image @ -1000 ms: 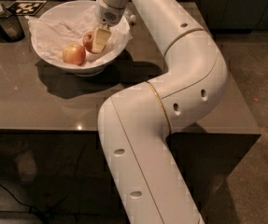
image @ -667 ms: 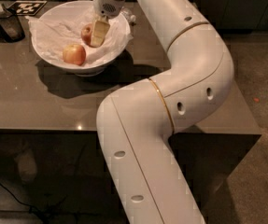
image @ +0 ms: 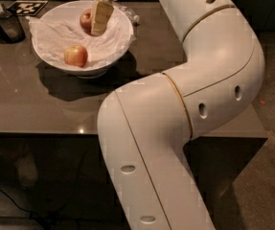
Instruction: Pick apple from white bowl
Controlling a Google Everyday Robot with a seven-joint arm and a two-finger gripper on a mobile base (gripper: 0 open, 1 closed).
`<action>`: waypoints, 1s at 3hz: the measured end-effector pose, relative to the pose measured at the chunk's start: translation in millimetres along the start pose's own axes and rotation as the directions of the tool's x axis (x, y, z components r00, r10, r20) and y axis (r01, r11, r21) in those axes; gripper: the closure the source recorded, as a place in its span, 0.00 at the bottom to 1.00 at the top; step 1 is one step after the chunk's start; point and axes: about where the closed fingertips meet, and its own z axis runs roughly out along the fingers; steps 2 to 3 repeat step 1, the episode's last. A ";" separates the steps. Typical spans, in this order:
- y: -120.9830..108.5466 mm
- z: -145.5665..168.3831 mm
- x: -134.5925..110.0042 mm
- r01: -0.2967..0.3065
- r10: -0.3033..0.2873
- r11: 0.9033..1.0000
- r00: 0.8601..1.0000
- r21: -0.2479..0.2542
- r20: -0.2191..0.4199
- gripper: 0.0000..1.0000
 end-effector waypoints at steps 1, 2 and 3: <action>0.3 -30.1 -19.1 0.049 -0.049 0.998 0.999 0.043 0.000 1.00; 0.3 -30.1 -19.1 0.049 -0.049 0.998 0.999 0.043 0.000 1.00; 0.3 -30.1 -19.1 0.049 -0.049 0.998 0.999 0.043 0.000 1.00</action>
Offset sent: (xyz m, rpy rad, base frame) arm 0.0000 0.0000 0.0000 0.0000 0.0000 0.0000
